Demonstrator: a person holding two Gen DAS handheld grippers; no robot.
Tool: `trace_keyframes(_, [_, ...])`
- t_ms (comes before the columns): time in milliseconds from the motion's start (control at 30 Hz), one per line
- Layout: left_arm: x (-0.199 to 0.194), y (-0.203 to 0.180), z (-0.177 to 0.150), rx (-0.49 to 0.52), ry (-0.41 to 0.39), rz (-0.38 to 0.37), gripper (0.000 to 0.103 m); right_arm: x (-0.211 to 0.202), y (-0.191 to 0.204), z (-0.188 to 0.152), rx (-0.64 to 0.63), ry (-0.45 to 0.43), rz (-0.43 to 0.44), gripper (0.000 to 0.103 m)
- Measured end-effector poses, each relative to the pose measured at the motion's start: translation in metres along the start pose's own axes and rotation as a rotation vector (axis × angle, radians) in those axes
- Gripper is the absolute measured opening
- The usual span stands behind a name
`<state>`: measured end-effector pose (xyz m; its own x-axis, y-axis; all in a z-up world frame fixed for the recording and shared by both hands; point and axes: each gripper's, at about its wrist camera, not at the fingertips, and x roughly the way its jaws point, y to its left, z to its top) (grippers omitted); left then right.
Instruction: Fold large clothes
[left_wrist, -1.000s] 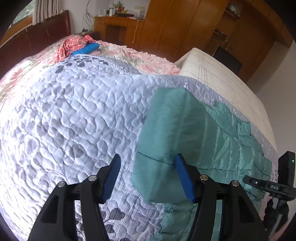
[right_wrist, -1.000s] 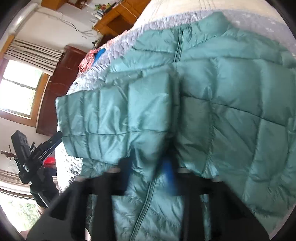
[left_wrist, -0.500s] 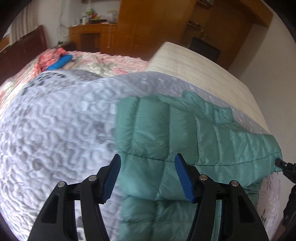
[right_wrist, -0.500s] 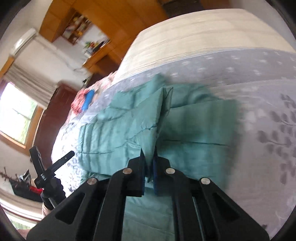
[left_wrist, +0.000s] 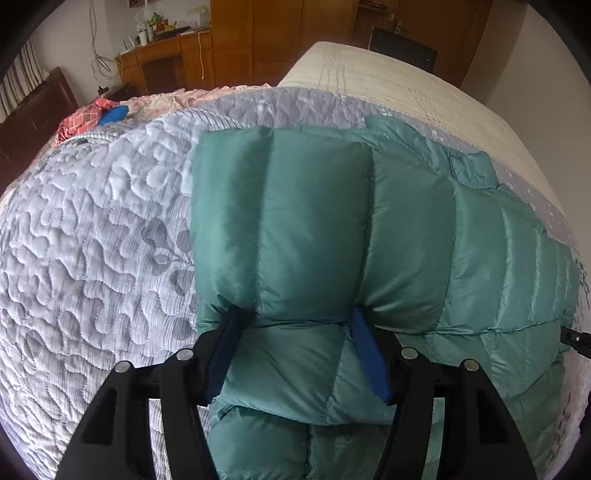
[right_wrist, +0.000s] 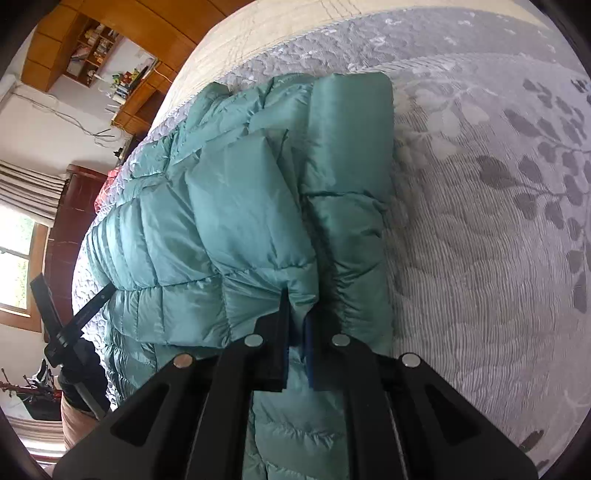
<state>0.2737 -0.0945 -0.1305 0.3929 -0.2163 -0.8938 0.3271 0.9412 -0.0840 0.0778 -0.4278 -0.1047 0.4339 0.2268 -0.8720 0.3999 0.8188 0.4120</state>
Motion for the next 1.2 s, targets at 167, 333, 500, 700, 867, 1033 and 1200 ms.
trace_keyframes(167, [-0.031,-0.003,0.005,0.004,-0.072,0.041,0.061,-0.043,0.017,-0.005,-0.038,-0.132,-0.114,0.016])
trace_keyframes(333, [-0.065,-0.031,0.000,0.032,-0.137,-0.019,0.061,-0.056,0.064,-0.017,-0.165,-0.161,-0.029,0.016])
trace_keyframes(500, [-0.046,-0.068,-0.012,0.098,-0.083,-0.037,0.061,0.000,0.109,-0.024,-0.258,-0.044,-0.032,0.016])
trace_keyframes(700, [-0.007,-0.079,-0.025,0.124,-0.020,0.024,0.062,0.045,0.113,-0.031,-0.265,0.023,-0.125,0.014])
trace_keyframes(867, [0.010,-0.077,-0.027,0.128,0.000,0.023,0.064,0.068,0.101,-0.032,-0.237,0.067,-0.119,0.011])
trace_keyframes(1033, [0.000,-0.078,-0.018,0.132,0.013,0.012,0.062,0.046,0.098,-0.025,-0.224,0.034,-0.043,0.016])
trace_keyframes(1200, [-0.033,-0.067,0.018,0.122,-0.108,-0.010,0.062,-0.007,0.098,0.006,-0.225,-0.112,-0.025,0.022])
